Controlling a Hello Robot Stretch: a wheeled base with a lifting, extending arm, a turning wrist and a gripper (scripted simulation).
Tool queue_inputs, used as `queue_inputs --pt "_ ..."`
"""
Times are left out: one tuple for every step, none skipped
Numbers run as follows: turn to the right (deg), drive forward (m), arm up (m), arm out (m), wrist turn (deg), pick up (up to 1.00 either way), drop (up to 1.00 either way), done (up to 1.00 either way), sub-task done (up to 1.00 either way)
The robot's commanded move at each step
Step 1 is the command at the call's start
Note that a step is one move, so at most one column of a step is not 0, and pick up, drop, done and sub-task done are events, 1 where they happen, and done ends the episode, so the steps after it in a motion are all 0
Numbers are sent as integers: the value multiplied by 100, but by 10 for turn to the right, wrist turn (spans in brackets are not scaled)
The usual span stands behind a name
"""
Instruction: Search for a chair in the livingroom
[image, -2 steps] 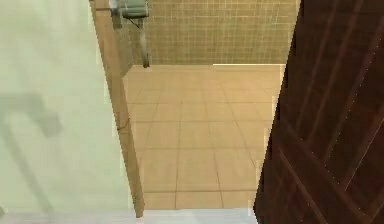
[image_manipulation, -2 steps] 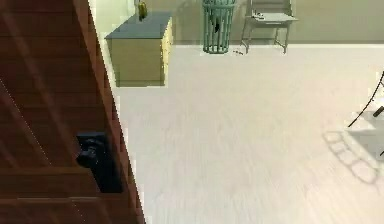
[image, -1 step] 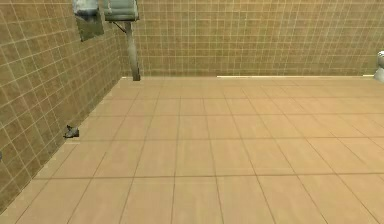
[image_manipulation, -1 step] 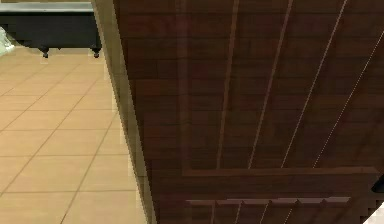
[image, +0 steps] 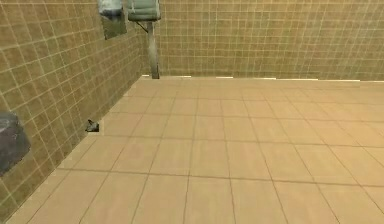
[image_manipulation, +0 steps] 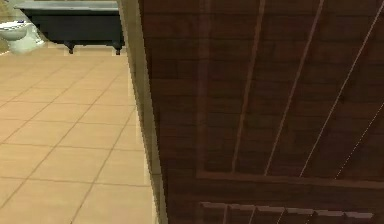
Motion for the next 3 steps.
queue_inputs --pt "0 15 0 0 0 0 0 0 0" --pt "450 0 0 0 0 0 0 0 0" --pt "120 0 0 0 0 0 0 0 0"
